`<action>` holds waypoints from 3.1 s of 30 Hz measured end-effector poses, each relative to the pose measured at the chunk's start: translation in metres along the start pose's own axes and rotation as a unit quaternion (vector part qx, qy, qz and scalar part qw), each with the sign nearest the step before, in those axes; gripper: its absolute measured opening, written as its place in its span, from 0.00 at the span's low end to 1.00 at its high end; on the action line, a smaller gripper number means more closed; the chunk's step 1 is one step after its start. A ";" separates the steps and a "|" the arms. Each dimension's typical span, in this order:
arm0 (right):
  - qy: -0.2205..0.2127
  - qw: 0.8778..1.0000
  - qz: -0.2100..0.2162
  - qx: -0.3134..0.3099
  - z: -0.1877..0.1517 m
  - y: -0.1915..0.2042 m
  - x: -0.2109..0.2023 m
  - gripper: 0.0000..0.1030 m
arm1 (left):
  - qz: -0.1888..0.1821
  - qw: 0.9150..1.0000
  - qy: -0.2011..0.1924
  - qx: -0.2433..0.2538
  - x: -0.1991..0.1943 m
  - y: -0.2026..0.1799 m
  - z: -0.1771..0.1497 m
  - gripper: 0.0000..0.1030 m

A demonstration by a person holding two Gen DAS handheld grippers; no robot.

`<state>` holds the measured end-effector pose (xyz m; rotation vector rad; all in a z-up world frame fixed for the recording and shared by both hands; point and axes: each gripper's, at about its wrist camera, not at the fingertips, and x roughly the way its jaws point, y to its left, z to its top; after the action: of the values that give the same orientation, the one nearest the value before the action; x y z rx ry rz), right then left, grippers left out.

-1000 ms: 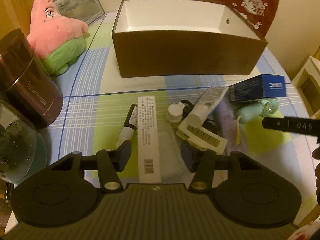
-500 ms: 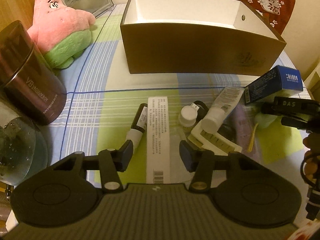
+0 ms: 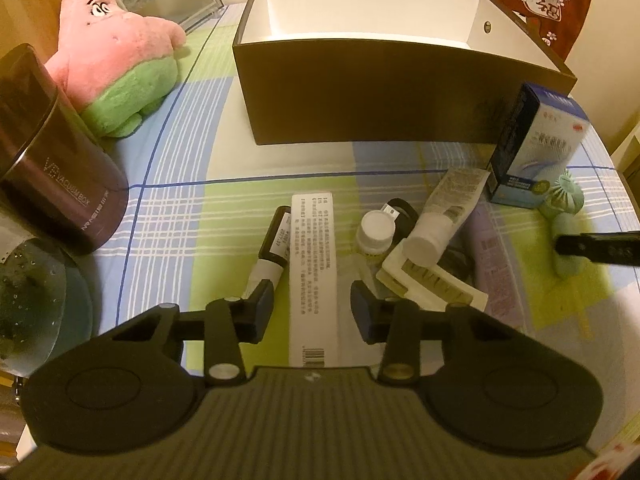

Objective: Organize rigid objects
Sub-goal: 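Reach the right tool to the mint-green fan handle and close on it, then lift the mint-green fan with the right tool and carry it over the box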

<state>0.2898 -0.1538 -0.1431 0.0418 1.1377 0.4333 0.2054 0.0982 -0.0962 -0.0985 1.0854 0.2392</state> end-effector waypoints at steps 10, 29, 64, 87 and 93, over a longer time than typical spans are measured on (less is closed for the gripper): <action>-0.005 0.999 -0.013 -0.052 -0.010 -0.027 -0.012 0.39 | 0.004 1.000 0.005 0.015 0.007 -0.006 0.004 0.34; -0.029 0.995 -0.039 -0.087 -0.009 -0.010 0.006 0.32 | 0.038 0.999 0.005 -0.008 0.000 -0.012 -0.007 0.24; -0.096 0.994 -0.012 -0.046 -0.013 -0.008 -0.058 0.32 | 0.002 0.998 -0.056 0.016 -0.039 0.004 0.019 0.24; -0.173 0.979 0.097 -0.052 0.166 0.056 -0.077 0.32 | -0.039 0.992 -0.118 0.014 -0.022 0.005 0.186 0.24; -0.165 0.980 0.097 -0.047 0.205 0.065 -0.045 0.32 | -0.031 0.994 -0.107 0.013 0.008 -0.003 0.223 0.24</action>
<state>0.4353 -0.0722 0.0000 0.1385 0.7878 0.6281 0.4018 0.1396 0.0003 -0.0805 0.8716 0.1746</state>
